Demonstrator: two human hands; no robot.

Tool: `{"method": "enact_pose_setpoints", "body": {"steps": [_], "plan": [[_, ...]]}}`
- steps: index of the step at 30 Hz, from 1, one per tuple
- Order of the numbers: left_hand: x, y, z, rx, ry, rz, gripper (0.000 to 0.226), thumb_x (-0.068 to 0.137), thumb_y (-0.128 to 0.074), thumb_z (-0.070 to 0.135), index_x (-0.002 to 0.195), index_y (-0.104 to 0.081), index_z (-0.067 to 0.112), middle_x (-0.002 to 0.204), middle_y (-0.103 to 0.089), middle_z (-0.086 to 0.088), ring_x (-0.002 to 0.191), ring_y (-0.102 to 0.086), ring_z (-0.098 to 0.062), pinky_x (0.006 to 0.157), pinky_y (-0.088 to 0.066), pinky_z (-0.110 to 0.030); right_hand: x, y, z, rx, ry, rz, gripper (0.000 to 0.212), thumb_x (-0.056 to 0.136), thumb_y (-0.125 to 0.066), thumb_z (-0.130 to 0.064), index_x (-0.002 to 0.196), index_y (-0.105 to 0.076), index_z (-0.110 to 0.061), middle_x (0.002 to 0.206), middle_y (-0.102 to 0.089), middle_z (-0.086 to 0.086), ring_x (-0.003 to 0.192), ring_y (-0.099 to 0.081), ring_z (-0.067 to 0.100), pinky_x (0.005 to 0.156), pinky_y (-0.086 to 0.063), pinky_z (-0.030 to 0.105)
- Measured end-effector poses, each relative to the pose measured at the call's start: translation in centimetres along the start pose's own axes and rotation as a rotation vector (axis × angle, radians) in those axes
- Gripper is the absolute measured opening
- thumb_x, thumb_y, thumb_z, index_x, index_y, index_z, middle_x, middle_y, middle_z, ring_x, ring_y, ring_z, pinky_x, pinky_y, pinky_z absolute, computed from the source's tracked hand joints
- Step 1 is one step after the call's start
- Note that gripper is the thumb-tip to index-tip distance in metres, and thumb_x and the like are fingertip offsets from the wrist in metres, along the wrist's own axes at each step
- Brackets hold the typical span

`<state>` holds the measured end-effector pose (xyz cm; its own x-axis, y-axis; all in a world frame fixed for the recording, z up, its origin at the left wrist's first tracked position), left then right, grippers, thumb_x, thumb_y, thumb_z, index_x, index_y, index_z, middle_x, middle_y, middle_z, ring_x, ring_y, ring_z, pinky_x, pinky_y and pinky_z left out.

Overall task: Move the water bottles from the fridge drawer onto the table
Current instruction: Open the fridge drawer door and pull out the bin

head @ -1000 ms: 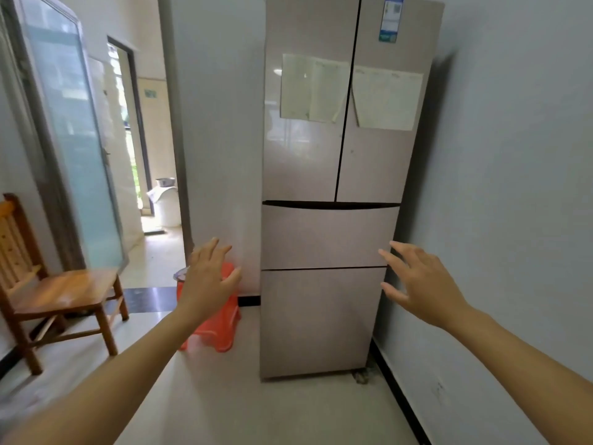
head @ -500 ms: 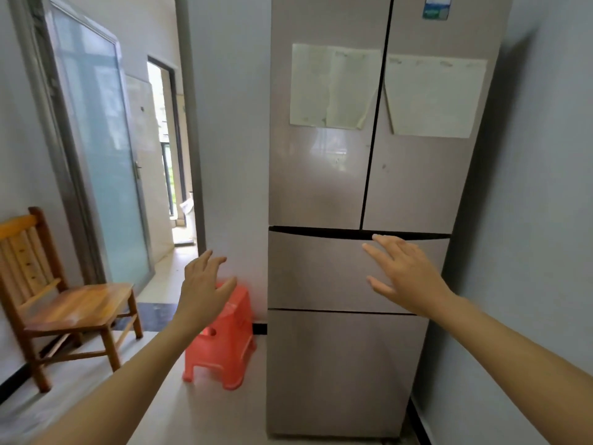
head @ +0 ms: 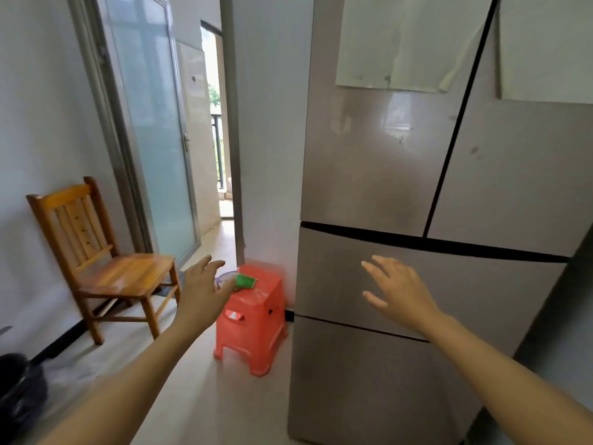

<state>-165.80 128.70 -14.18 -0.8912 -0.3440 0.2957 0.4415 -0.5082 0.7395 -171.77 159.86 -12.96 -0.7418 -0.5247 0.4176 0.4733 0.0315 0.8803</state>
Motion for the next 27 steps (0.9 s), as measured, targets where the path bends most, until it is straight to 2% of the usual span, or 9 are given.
{"method": "enact_pose_setpoints", "body": {"steps": [2, 4, 7, 10, 13, 19, 21, 24, 27], "plan": [[2.2, -1.3, -1.0, -0.023, 0.014, -0.001, 0.059, 0.084, -0.049, 0.046, 0.132, -0.047, 0.012, 0.147, -0.035, -0.013, 0.137, -0.028, -0.029, 0.112, -0.021, -0.045, 2.0, -2.0, 0.5, 0.009, -0.002, -0.049, 0.056, 0.063, -0.076, -0.038, 0.11, -0.066, -0.009, 0.106, -0.068, 0.016, 0.093, -0.068, 0.032, 0.065, -0.056, 0.041], [4.9, -2.8, -2.0, -0.074, 0.026, -0.009, 0.066, 0.076, -0.041, 0.047, 0.13, -0.048, 0.011, 0.145, -0.038, -0.014, 0.136, -0.03, -0.029, 0.111, -0.022, -0.045, 4.3, -3.7, 1.1, 0.029, -0.028, -0.085, 0.054, 0.072, -0.065, -0.039, 0.117, -0.062, -0.009, 0.116, -0.064, 0.017, 0.103, -0.064, 0.033, 0.076, -0.054, 0.043], [9.5, -5.3, -2.7, -0.157, 0.045, -0.047, 0.055, 0.081, -0.047, 0.039, 0.128, -0.049, 0.009, 0.14, -0.043, -0.014, 0.131, -0.035, -0.028, 0.108, -0.027, -0.043, 8.0, -5.9, 2.2, 0.061, -0.074, -0.157, 0.059, 0.093, -0.046, -0.041, 0.144, -0.03, -0.016, 0.15, -0.031, 0.009, 0.138, -0.029, 0.025, 0.109, -0.028, 0.038], [13.2, -8.4, -2.9, -0.234, 0.043, -0.091, 0.044, 0.088, -0.053, 0.028, 0.127, -0.05, 0.007, 0.135, -0.048, -0.014, 0.125, -0.041, -0.027, 0.105, -0.032, -0.04, 10.9, -8.1, 3.5, 0.036, -0.114, -0.252, 0.06, 0.096, -0.036, -0.044, 0.148, -0.016, -0.02, 0.154, -0.017, 0.001, 0.143, -0.014, 0.018, 0.113, -0.017, 0.032], [16.5, -12.0, -3.0, -0.312, 0.056, -0.196, 0.053, 0.08, -0.052, 0.034, 0.128, -0.05, 0.01, 0.127, -0.055, -0.012, 0.112, -0.051, -0.023, 0.099, -0.04, -0.038, 13.3, -10.3, 4.7, 0.044, -0.181, -0.294, 0.06, 0.097, -0.034, -0.043, 0.148, -0.016, -0.017, 0.155, -0.017, 0.001, 0.143, -0.014, 0.017, 0.114, -0.016, 0.03], [16.0, -16.5, -1.8, -0.428, 0.082, -0.326, 0.044, 0.088, -0.057, 0.011, 0.131, -0.046, 0.007, 0.132, -0.052, -0.01, 0.118, -0.05, -0.023, 0.099, -0.038, -0.031, 13.1, -12.0, 4.3, 0.068, -0.245, -0.305, 0.059, 0.098, -0.032, -0.042, 0.148, -0.015, -0.016, 0.155, -0.015, 0.003, 0.143, -0.014, 0.019, 0.116, -0.011, 0.031], [17.3, -22.2, -1.8, -0.461, 0.143, -0.416, 0.049, 0.087, -0.059, 0.012, 0.133, -0.043, 0.008, 0.134, -0.05, -0.013, 0.119, -0.049, -0.026, 0.102, -0.04, -0.036, 13.2, -15.3, 5.8, 0.096, -0.328, -0.366, 0.06, 0.098, -0.032, -0.042, 0.147, -0.013, -0.015, 0.154, -0.019, 0.004, 0.142, -0.018, 0.02, 0.115, -0.012, 0.032], [18.1, -22.9, -0.5, -0.54, 0.171, -0.366, 0.066, 0.083, -0.064, 0.017, 0.141, -0.032, 0.013, 0.145, -0.038, -0.01, 0.132, -0.037, -0.027, 0.109, -0.033, -0.045, 13.7, -14.8, 5.9, 0.113, -0.381, -0.233, 0.062, 0.097, -0.036, -0.042, 0.147, -0.016, -0.012, 0.15, -0.028, 0.006, 0.139, -0.023, 0.022, 0.114, -0.014, 0.033], [18.9, -23.6, 0.9, -0.573, 0.177, -0.369, 0.079, 0.081, -0.068, 0.02, 0.145, -0.022, 0.015, 0.15, -0.03, -0.008, 0.137, -0.03, -0.025, 0.112, -0.029, -0.04, 14.5, -15.1, 6.3, 0.118, -0.416, -0.174, 0.06, 0.09, -0.054, -0.036, 0.139, -0.038, -0.005, 0.13, -0.05, 0.013, 0.123, -0.046, 0.033, 0.105, -0.033, 0.04]]}}
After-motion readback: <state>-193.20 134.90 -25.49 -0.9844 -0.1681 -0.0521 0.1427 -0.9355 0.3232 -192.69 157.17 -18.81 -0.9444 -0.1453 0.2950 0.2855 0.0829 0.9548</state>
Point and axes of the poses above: each hand's wrist, its own x-axis towards the middle knuckle, its own y-axis out of the back of the hand, z = x × y, the point moved 7 cm from there along x, towards the middle knuckle
